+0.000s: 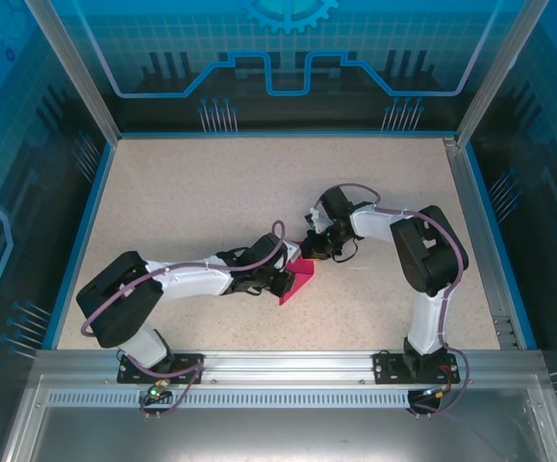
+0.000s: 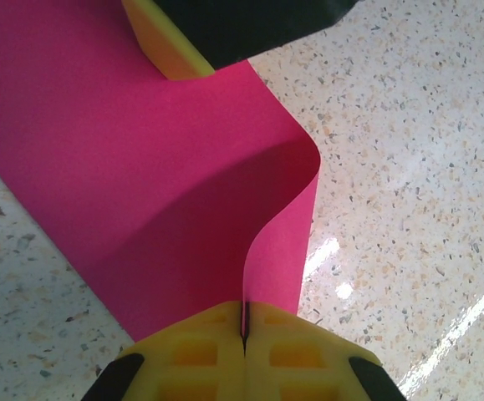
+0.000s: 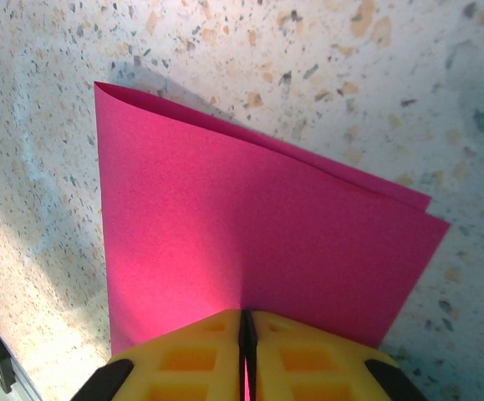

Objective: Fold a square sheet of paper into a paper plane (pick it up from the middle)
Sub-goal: Third fold the triangle at the center of the table.

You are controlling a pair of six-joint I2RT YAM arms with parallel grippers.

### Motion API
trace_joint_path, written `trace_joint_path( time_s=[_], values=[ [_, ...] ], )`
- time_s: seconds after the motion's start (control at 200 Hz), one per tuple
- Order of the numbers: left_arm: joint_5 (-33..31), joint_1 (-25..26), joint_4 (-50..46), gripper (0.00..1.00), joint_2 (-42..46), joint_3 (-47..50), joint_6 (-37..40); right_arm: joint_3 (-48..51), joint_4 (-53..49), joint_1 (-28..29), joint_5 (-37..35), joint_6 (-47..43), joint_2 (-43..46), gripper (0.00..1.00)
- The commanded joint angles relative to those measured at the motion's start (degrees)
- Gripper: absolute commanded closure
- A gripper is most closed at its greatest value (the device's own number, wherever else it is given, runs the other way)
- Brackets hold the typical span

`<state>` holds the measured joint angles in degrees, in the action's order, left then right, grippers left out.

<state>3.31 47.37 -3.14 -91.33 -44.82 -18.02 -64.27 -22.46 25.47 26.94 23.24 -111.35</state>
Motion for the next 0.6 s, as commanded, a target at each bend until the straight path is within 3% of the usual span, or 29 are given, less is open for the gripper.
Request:
trace_joint_path(
  time_s=[0.0,0.595],
  values=[
    [0.6,-0.8,-0.4,1.0,-0.4,0.4,-0.5,0.3,-3.2,1.2,-3.3,-0.9,-2.4,0.89],
    [-2.7,-1.2,-1.1,1.0,-0.8,1.9,-3.6,0.2,-3.2,1.2,-3.1,-0.5,-2.5,0.89]
  ],
)
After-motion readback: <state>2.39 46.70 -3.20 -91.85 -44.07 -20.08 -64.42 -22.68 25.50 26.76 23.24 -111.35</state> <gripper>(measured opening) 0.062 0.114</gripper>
